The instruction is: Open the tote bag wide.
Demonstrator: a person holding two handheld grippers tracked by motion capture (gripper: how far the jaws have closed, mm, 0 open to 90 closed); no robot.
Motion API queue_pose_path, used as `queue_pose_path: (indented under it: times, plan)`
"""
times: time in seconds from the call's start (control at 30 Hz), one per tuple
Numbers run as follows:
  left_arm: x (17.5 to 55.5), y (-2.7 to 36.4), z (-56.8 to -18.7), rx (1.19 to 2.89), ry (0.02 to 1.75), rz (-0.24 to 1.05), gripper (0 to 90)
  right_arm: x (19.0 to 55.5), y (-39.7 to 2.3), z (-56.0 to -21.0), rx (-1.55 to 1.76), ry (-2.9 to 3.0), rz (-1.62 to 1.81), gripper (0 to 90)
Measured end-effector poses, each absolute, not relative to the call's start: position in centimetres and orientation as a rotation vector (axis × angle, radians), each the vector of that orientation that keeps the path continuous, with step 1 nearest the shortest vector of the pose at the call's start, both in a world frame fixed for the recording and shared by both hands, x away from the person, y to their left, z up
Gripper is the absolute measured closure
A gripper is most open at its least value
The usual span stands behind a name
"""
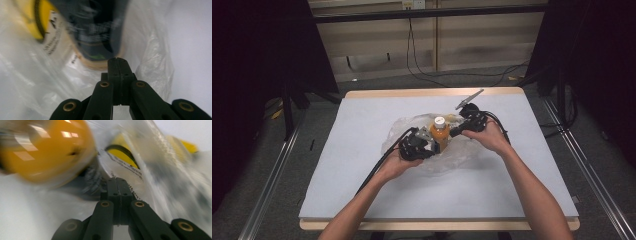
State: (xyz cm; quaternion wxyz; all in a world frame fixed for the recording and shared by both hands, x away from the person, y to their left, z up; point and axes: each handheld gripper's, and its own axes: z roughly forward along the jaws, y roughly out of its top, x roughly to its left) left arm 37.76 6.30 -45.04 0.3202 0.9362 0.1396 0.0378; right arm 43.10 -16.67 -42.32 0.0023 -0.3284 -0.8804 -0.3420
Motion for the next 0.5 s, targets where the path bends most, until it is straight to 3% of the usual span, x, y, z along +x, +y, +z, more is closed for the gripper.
queue_pose_path:
  times: [0.27,0.5]
  plan:
    - [34.7,4.6,-46.5,2.536,0.248,0.079,90.0,47.0,-14.4,-46.6,-1.144,-2.728,-0.903,90.0]
    - [30.7,3.9,-46.1,2.573,0.108,0.042,90.0,49.4,-13.4,-47.0,-1.195,-2.730,-0.879,90.0]
